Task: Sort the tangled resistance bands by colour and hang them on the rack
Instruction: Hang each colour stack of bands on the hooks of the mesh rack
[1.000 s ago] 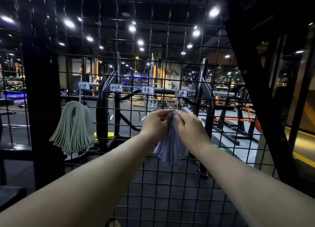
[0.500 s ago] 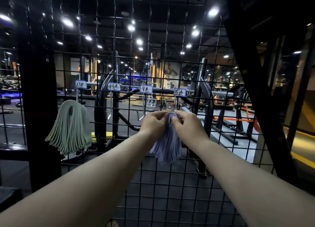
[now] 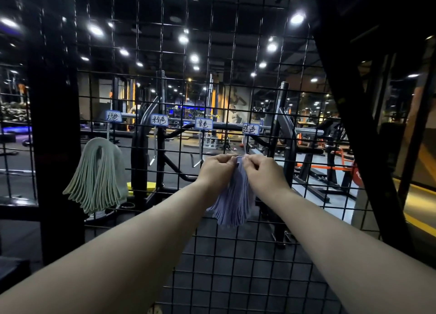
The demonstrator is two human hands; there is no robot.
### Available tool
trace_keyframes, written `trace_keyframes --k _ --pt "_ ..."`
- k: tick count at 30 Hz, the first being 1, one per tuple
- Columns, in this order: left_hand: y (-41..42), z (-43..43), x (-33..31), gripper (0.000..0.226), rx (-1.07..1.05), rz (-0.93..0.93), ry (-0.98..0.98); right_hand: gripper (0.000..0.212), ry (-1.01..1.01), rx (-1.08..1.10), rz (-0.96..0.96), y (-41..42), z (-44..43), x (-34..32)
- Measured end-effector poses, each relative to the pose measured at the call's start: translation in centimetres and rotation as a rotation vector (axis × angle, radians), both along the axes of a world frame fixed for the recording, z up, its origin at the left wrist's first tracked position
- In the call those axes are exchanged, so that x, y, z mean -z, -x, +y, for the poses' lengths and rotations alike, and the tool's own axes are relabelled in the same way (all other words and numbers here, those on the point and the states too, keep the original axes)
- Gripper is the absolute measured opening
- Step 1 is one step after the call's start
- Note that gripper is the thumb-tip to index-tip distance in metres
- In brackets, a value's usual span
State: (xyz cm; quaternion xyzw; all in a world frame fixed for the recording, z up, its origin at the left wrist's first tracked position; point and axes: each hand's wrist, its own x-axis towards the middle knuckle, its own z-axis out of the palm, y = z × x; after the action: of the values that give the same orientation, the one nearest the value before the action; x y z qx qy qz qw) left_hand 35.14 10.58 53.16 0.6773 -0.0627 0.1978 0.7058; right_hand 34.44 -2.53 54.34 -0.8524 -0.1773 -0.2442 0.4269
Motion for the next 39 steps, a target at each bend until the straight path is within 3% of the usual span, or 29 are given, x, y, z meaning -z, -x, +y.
trace_keyframes --k 6,15,17,21,26,31,39 --pt "1.0 0.7 1.0 0.024 0.22 -0.042 0.102 0.045 -0.01 -0.041 0.001 0.1 0.1 1.0" --pt "0.3 0.7 1.5 0.022 0.091 -0.043 -0.032 0.047 0.065 -0.032 0.002 -0.3 0.1 1.0" --pt "0.6 0.8 1.4 0.017 0.123 -0.024 0.014 0.045 0.023 -0.053 0.003 -0.3 0.0 1.1" --pt "1.1 0.9 0.5 0.036 0.038 0.03 -0.094 0.038 -0.096 -0.064 0.033 -0.3 -0.4 0.9" --pt "0.9 0.4 -0.1 0.024 -0.001 0.048 -0.134 0.025 -0.179 -0.074 0.138 -1.1 -0.1 0.5" --pt "1.4 1.2 0.3 0.029 0.279 0.028 -0.021 0.049 -0.2 -0.192 0.256 -1.3 -0.4 1.3" --pt "1.0 2.2 0.8 0.03 0.395 0.026 -0.089 0.035 -0.154 -0.213 0.213 -1.9 -0.9 1.0"
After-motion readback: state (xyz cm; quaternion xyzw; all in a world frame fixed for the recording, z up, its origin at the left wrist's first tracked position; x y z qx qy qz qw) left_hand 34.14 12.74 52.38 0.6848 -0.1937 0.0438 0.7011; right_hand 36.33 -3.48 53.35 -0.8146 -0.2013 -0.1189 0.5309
